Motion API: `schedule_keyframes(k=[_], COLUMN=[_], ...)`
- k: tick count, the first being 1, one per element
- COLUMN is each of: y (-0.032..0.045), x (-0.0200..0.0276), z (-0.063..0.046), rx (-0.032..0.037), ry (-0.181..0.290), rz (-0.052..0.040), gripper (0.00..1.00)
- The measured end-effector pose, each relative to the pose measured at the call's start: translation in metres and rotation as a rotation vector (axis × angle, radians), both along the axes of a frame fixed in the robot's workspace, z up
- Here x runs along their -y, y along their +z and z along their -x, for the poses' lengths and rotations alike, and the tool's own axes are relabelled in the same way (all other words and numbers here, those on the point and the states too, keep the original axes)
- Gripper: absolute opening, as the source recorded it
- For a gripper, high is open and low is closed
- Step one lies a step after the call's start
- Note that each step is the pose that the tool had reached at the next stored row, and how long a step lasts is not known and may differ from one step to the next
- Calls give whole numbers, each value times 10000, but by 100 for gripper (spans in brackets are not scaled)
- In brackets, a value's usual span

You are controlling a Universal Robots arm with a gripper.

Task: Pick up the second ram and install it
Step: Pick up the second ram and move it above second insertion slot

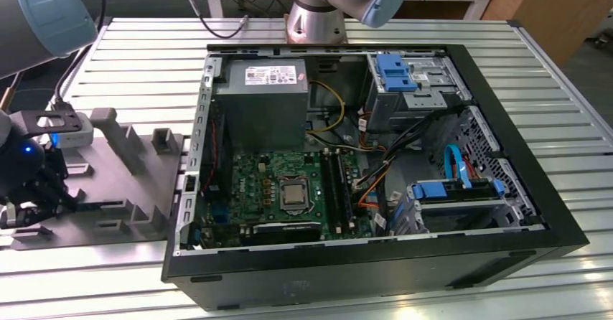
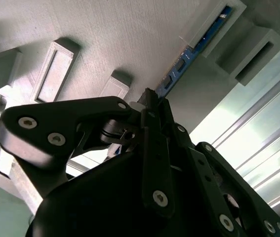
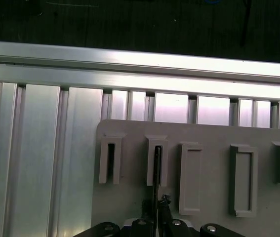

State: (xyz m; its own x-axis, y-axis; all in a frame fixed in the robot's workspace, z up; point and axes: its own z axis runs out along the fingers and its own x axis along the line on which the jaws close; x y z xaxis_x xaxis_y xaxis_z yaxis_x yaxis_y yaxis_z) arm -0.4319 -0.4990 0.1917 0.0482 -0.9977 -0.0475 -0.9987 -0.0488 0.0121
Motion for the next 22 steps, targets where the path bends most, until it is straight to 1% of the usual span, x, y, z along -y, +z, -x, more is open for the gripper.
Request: schedule_keyframes(k=[5,6,17,22], y=[0,0,33,33], x=[1,2,2,2], z=[0,0,0,0], rx=[0,0,-1,1], ry=[0,0,0,0], rz=[0,0,1,0], gripper=[20,26,26,26])
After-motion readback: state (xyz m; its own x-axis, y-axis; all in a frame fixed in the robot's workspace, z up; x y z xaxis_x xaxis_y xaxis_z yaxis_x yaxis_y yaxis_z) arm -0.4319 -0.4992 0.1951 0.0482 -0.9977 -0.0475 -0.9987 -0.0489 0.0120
